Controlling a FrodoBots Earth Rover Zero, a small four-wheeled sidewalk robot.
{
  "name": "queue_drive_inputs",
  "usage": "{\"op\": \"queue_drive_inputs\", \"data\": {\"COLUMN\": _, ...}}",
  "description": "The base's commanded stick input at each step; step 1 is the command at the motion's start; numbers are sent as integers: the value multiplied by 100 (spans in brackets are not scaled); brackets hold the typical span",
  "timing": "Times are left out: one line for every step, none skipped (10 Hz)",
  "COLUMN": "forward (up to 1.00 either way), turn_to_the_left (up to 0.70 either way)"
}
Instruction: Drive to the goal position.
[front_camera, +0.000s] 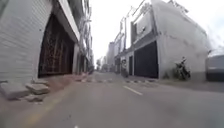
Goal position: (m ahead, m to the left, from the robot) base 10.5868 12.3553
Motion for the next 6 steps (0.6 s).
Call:
{"op": "queue_drive_inputs", "data": {"forward": 100, "turn_to_the_left": -40}}
{"op": "queue_drive_inputs", "data": {"forward": 100, "turn_to_the_left": -40}}
{"op": "queue_drive_inputs", "data": {"forward": 100, "turn_to_the_left": -40}}
{"op": "queue_drive_inputs", "data": {"forward": 100, "turn_to_the_left": -40}}
{"op": "queue_drive_inputs", "data": {"forward": 100, "turn_to_the_left": -40}}
{"op": "queue_drive_inputs", "data": {"forward": 100, "turn_to_the_left": -31}}
